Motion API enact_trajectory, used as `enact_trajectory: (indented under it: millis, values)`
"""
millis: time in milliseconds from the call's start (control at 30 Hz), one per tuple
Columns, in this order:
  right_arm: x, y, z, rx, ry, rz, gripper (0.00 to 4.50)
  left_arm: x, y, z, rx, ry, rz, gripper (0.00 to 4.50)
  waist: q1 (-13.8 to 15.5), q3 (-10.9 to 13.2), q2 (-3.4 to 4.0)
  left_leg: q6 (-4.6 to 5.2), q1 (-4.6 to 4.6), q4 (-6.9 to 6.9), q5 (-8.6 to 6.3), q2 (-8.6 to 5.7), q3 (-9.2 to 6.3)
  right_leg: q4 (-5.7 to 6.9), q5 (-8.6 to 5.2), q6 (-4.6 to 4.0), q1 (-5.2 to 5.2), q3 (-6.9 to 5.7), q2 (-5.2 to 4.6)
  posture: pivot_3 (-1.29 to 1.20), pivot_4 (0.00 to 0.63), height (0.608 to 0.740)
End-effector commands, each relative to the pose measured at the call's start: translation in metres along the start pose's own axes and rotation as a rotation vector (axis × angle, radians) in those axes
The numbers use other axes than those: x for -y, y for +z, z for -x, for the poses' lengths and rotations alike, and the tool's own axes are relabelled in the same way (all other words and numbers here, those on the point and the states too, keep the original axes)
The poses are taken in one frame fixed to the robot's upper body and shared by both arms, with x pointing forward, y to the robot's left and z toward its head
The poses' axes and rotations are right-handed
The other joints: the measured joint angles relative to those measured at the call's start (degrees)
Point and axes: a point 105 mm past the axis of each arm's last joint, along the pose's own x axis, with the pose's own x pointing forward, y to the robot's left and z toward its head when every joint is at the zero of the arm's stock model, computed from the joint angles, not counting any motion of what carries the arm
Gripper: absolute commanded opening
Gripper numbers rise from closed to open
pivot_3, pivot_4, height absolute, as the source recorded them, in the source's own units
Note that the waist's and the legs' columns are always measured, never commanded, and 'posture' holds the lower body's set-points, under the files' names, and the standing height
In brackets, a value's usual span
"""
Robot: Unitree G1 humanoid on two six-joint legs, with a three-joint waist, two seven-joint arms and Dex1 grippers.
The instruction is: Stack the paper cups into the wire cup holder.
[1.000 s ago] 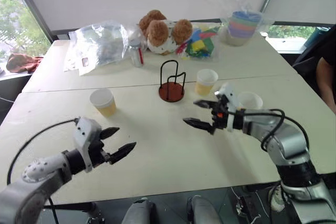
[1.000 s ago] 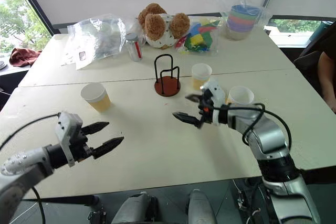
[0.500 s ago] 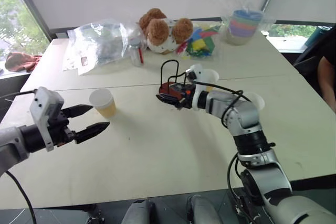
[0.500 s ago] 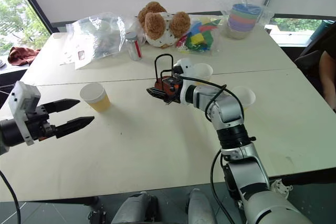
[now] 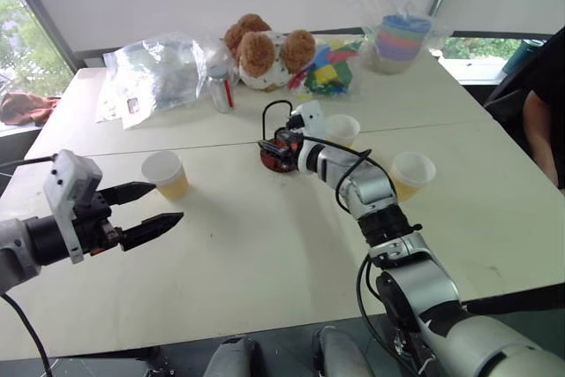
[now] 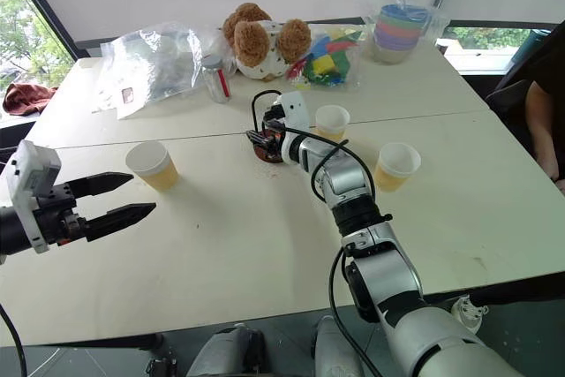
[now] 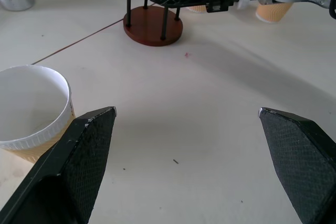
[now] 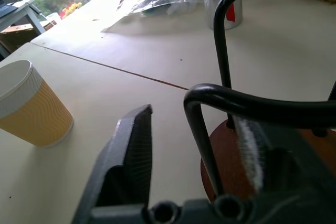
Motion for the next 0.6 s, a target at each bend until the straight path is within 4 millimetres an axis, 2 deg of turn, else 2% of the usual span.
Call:
enact_trajectory:
  millis: [33,67,200,300,400,467,533,600]
  values:
    - [-0.013,0.023,-0.002,0.067,0.046,0.068,0.55,0.002,0.005,0.001,0.023,0.0,-0.035,4.5,-0.01,0.0,0.0,0.0,0.0,-0.01,0.0,0.0,0.0,0.0,0.0,0.0,-0.01,0.0,0.0,0.0,0.15,0.74]
    - [-0.013,0.023,-0.001,0.068,0.05,0.077,0.05,0.002,0.004,0.0,0.026,-0.003,-0.033,4.5,-0.01,0.0,0.0,0.0,0.0,-0.01,0.0,0.0,0.0,0.0,0.0,0.0,-0.01,0.0,0.0,0.0,0.15,0.74]
    - [-0.019,0.032,0.009,0.092,0.149,0.182,0.05,0.005,0.004,-0.003,0.029,-0.026,-0.031,4.5,0.06,0.0,0.0,0.0,0.0,-0.01,0.0,0.0,0.0,-0.01,0.0,0.0,-0.01,0.0,-0.01,0.0,0.15,0.74]
    - [-0.032,0.036,0.034,0.106,0.351,0.279,0.05,0.009,0.006,-0.003,0.024,-0.057,-0.031,4.5,0.33,0.01,0.02,0.02,-0.06,-0.01,-0.01,-0.02,-0.03,-0.02,0.0,0.0,-0.01,0.0,-0.02,0.0,0.15,0.74]
    - [-0.045,0.034,0.073,0.086,0.61,0.35,0.05,0.011,0.004,-0.004,0.01,-0.086,-0.029,4.5,0.34,0.01,0.02,0.08,-0.1,0.0,-0.05,-0.03,-0.03,-0.11,0.0,0.01,0.01,-0.01,-0.01,0.0,0.15,0.74]
    - [-0.048,0.025,0.1,0.027,0.757,0.379,0.05,0.013,0.003,-0.007,0.006,-0.111,-0.026,4.5,0.51,0.01,0.02,0.23,-0.12,0.0,-0.13,-0.03,-0.03,-0.17,0.0,0.01,0.02,-0.01,-0.01,0.0,0.15,0.74]
    - [-0.045,0.017,0.112,-0.024,0.817,0.385,0.05,0.016,0.003,-0.011,0.006,-0.133,-0.021,4.5,0.5,0.01,0.01,0.47,-0.11,0.02,-0.27,-0.02,-0.04,-0.17,0.01,0.01,0.04,-0.03,-0.01,0.0,0.15,0.74]
    - [-0.04,0.011,0.115,-0.045,0.826,0.385,0.05,0.018,0.002,-0.013,0.002,-0.15,-0.016,4.5,0.07,0.01,0.01,0.48,-0.08,0.04,-0.27,-0.02,-0.03,-0.19,0.0,0.01,0.06,-0.02,-0.01,0.0,0.15,0.74]
